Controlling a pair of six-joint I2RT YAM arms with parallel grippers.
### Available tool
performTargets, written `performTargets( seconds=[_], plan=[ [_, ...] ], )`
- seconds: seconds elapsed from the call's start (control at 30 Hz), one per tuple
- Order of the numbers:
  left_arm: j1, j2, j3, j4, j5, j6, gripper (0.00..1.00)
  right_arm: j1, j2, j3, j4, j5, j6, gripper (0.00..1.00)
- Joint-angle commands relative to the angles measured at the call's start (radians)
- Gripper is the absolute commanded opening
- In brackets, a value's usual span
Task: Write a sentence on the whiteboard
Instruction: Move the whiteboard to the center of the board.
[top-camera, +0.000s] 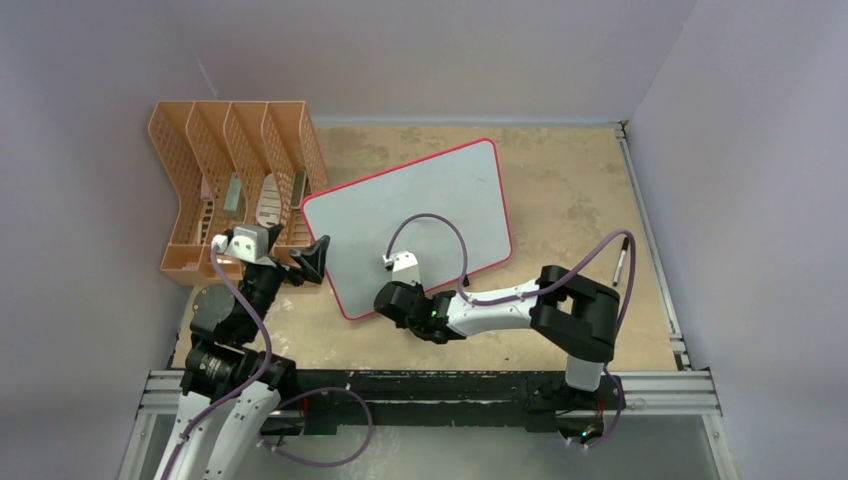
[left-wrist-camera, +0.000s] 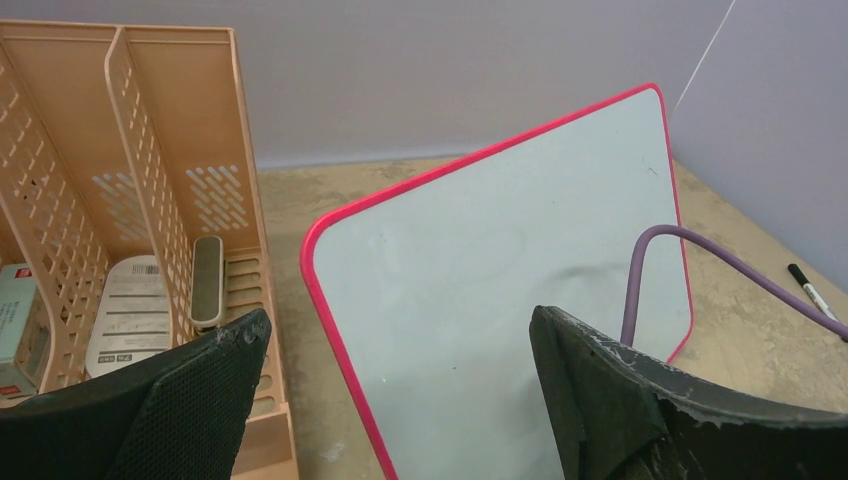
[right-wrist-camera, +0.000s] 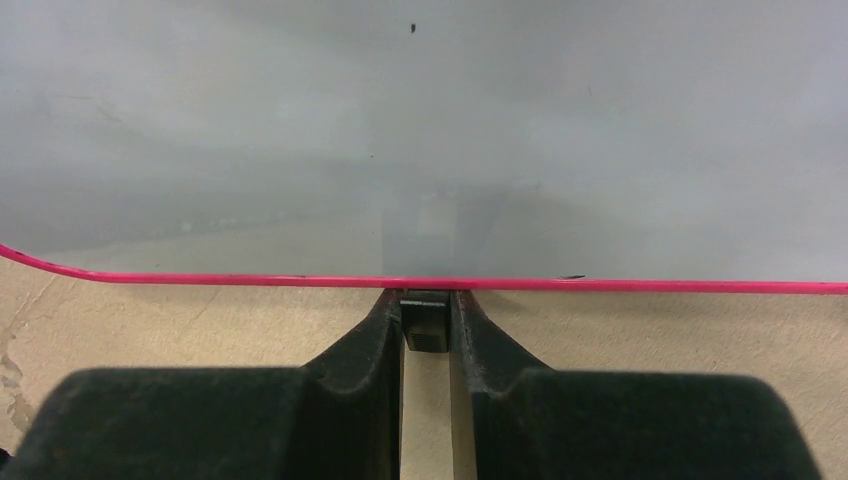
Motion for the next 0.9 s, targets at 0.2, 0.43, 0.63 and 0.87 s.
performTargets(
  seconds=[0.2,0.43,0.63,0.87],
  plan=[
    [0.005,-0.006,0.032,0.026,-0.009,-0.006,1.0,-0.037,-0.048,-0.062,-0.032,-0.007,0.077,0.0],
    [0.005,-0.006,0.033,0.026,-0.009,-0.005,1.0,-0.065,-0.06,-0.091,-0.017,-0.008,0.074,0.0],
    [0.005,-0.005,0.033,0.024,-0.01,-0.005,1.0,-0.093,-0.065,-0.104,-0.02,0.012,0.063,0.0],
    [0.005,-0.005,0.033,0.024,-0.01,-0.006,1.0,-0.111,-0.104,-0.142,-0.012,0.008,0.049,0.0]
  ],
)
